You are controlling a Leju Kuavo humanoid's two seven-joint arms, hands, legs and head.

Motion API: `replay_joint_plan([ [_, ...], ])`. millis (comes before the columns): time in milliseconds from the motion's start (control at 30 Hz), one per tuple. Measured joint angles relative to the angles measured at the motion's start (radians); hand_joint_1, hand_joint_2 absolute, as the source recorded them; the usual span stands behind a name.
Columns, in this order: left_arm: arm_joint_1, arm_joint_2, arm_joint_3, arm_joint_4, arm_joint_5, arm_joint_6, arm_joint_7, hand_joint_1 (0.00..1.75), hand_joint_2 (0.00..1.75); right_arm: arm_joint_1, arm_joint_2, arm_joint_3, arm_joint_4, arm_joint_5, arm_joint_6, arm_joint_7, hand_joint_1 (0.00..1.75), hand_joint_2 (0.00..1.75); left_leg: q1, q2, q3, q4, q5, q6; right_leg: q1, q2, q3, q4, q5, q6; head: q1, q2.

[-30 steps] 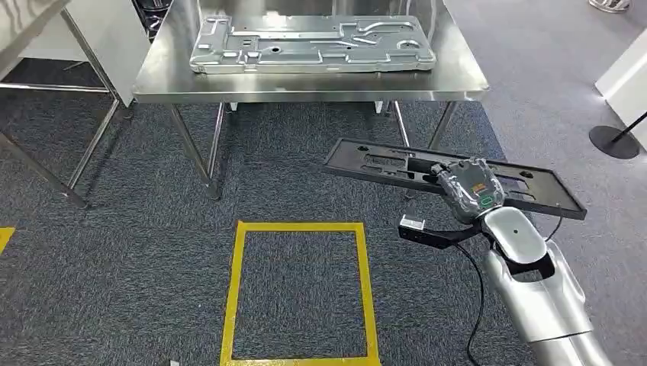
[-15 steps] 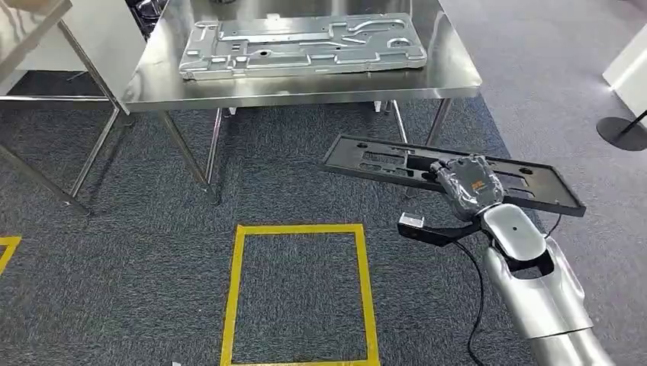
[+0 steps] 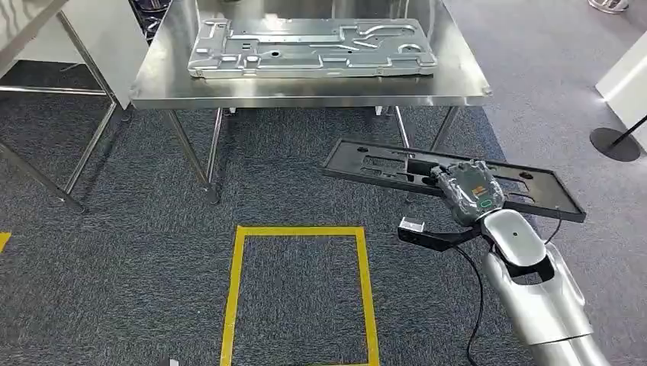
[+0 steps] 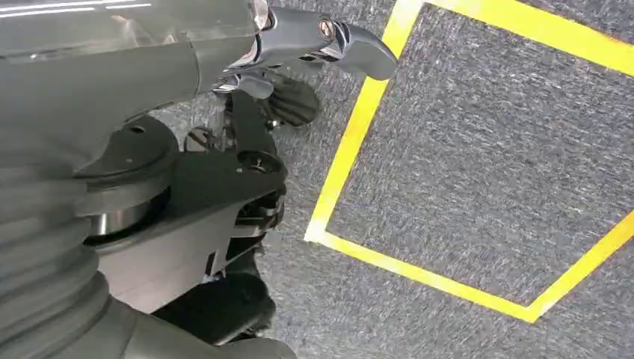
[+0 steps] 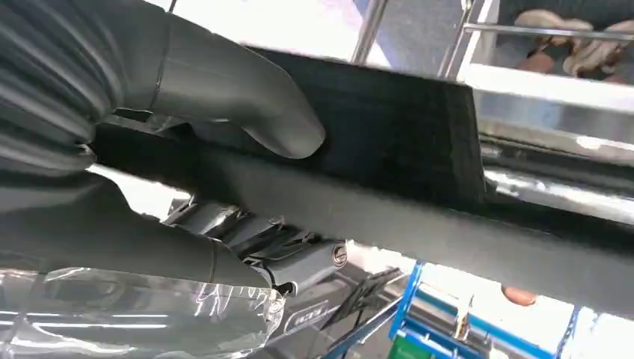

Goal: Take the parts from the cabinet and place them on the table.

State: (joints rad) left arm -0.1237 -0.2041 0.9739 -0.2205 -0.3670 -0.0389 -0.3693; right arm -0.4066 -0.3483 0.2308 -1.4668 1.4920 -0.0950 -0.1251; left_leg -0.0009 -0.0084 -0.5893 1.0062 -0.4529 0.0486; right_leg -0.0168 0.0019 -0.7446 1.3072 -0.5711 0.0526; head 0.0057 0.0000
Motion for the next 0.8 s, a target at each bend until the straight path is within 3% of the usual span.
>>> replay_joint_plan([
  [67,0.000,0.000,0.000,0.000,0.000,0.000,0.000,0.00,1.75,0.001,0.000,-0.001,-0.001,0.000,0.000,0.000,1.75,1.75,0.000,-0.001,0.006,0.003,-0.006,-0.003,0.000,0.000,0.051,-0.122,0.082,-0.005,0.000,0.000],
  [100,-0.001,0.000,0.000,0.000,0.000,0.000,0.000,0.00,1.75,0.001,0.000,-0.003,-0.003,0.000,0.000,0.000,1.75,1.75,0.000,-0.002,0.013,0.005,-0.011,-0.005,0.002,-0.001,0.102,-0.232,0.138,-0.011,0.000,0.000],
  [133,0.000,0.000,0.000,0.000,0.000,0.000,0.000,0.00,1.75,0.000,0.000,-0.005,-0.006,0.000,0.000,0.000,1.75,1.75,-0.001,-0.002,0.014,0.005,-0.015,-0.009,0.004,-0.002,0.128,-0.293,0.146,-0.018,0.000,0.000],
  [267,-0.003,-0.001,0.000,0.000,0.000,0.000,0.000,0.00,1.75,-0.001,-0.002,-0.008,-0.008,0.000,0.000,0.000,1.75,1.75,-0.005,0.000,0.017,0.001,-0.020,-0.028,0.013,0.001,0.133,-0.303,0.139,-0.035,-0.001,0.000],
  [300,-0.005,0.000,0.000,0.000,0.000,0.000,0.000,0.00,1.75,0.000,-0.002,-0.010,-0.009,0.000,-0.001,0.000,1.75,1.75,-0.009,0.001,0.015,0.005,-0.027,-0.035,0.000,0.000,0.141,-0.315,0.144,-0.042,-0.002,0.000],
  [333,-0.005,0.000,0.000,0.000,-0.001,0.000,-0.001,0.00,1.75,0.000,-0.003,-0.010,-0.010,0.000,-0.002,0.000,1.75,1.75,-0.006,0.002,0.011,0.026,-0.041,-0.042,-0.001,-0.001,0.146,-0.320,0.143,-0.045,-0.002,0.000],
  [433,-0.004,0.000,0.000,0.000,-0.003,0.000,0.000,0.00,1.75,0.004,-0.003,-0.011,-0.011,0.000,-0.002,0.000,1.75,1.75,0.004,0.002,-0.099,0.250,-0.145,-0.055,0.001,-0.002,0.150,-0.319,0.138,-0.054,-0.004,0.000],
  [467,-0.003,0.000,0.000,0.000,-0.003,0.000,0.000,0.00,1.75,0.007,-0.003,-0.011,-0.011,0.000,-0.002,0.000,1.75,1.75,0.005,0.002,-0.130,0.306,-0.156,-0.057,0.001,-0.002,0.151,-0.318,0.136,-0.054,-0.004,0.000],
  [500,-0.002,0.000,0.000,0.000,-0.003,0.001,0.000,0.00,1.75,0.011,-0.003,-0.011,-0.011,0.000,-0.002,0.000,1.75,1.75,0.007,0.002,-0.142,0.319,-0.147,-0.058,0.001,-0.002,0.153,-0.317,0.134,-0.053,-0.004,0.000],
  [533,-0.002,0.000,0.000,0.000,-0.003,0.001,0.001,0.00,1.75,0.014,-0.003,-0.011,-0.011,0.000,-0.002,0.000,1.75,1.75,0.008,0.002,-0.129,0.281,-0.110,-0.059,0.001,-0.001,0.155,-0.315,0.131,-0.051,-0.004,0.000],
  [600,-0.003,0.000,0.000,0.000,-0.004,0.001,0.001,0.00,1.75,0.014,-0.003,-0.013,-0.011,0.000,-0.002,0.000,1.75,1.75,0.011,0.003,-0.054,0.111,-0.010,-0.054,0.000,0.001,0.165,-0.310,0.122,-0.046,-0.004,0.000],
  [633,-0.003,0.000,0.000,0.000,-0.004,0.001,0.001,0.00,1.75,0.014,-0.003,-0.014,-0.012,0.000,-0.002,0.000,1.75,1.75,0.011,0.003,-0.023,0.038,0.013,-0.049,0.001,0.001,0.169,-0.309,0.117,-0.042,-0.004,0.000],
  [667,-0.004,-0.001,0.000,0.000,-0.004,0.001,0.003,0.00,1.75,0.012,-0.003,-0.015,-0.012,0.000,-0.002,0.000,1.75,1.75,0.006,0.002,-0.010,0.018,-0.001,-0.046,0.008,0.003,0.168,-0.304,0.113,-0.036,-0.004,0.000],
  [800,-0.005,-0.001,0.000,0.000,-0.003,0.001,0.006,0.00,1.75,0.011,-0.003,-0.017,-0.014,0.000,-0.003,0.000,1.75,1.75,0.005,0.000,-0.005,0.006,0.001,-0.020,0.004,0.002,0.169,-0.310,0.112,-0.011,-0.002,0.000],
])
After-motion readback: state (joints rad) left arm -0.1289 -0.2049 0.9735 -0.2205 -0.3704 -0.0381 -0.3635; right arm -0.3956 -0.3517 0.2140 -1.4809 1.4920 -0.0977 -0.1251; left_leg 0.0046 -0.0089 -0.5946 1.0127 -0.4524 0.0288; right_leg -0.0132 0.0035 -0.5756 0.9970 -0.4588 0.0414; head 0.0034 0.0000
